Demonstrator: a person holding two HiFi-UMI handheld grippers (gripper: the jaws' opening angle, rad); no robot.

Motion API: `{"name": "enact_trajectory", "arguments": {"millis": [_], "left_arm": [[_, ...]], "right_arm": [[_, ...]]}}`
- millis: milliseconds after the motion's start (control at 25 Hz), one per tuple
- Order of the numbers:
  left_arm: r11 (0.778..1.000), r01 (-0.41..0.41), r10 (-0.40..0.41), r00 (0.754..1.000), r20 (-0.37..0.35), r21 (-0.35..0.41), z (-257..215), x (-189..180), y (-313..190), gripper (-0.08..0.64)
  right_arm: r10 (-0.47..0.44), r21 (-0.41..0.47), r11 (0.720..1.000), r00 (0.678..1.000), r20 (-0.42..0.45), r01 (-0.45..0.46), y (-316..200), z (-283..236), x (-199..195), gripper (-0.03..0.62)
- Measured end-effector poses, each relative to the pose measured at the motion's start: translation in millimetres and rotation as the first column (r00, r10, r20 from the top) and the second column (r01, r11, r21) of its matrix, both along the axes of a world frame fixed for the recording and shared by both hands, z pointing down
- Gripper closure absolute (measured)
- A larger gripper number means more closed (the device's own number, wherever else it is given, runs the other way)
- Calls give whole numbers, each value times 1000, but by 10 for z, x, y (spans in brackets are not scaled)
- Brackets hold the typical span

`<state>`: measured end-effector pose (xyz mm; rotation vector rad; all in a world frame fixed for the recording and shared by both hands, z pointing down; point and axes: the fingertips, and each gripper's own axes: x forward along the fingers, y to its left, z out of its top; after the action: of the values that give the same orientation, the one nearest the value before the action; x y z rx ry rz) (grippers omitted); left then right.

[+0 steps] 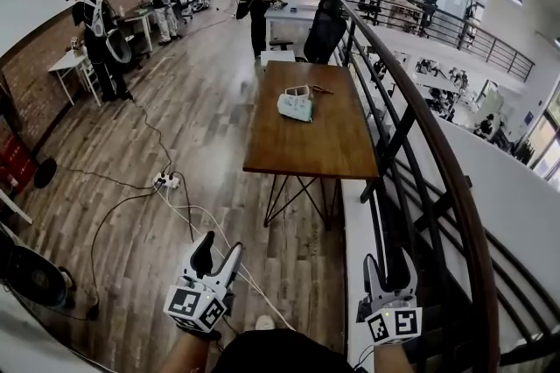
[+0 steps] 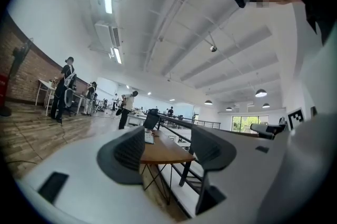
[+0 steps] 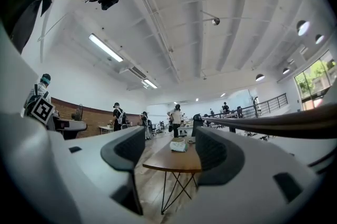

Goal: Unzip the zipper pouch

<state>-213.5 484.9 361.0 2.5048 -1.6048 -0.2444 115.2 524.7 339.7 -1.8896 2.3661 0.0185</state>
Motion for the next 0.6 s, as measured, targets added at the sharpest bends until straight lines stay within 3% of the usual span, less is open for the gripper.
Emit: {"name": "enact_trajectory", "arguments": {"millis": [600], "left_arm": [[996,8,-10,1000,-27,-89,357,-420,-334,272]], "right_arm": [[28,-101,994,999,-29,-31,-359,303,-299,302]]}}
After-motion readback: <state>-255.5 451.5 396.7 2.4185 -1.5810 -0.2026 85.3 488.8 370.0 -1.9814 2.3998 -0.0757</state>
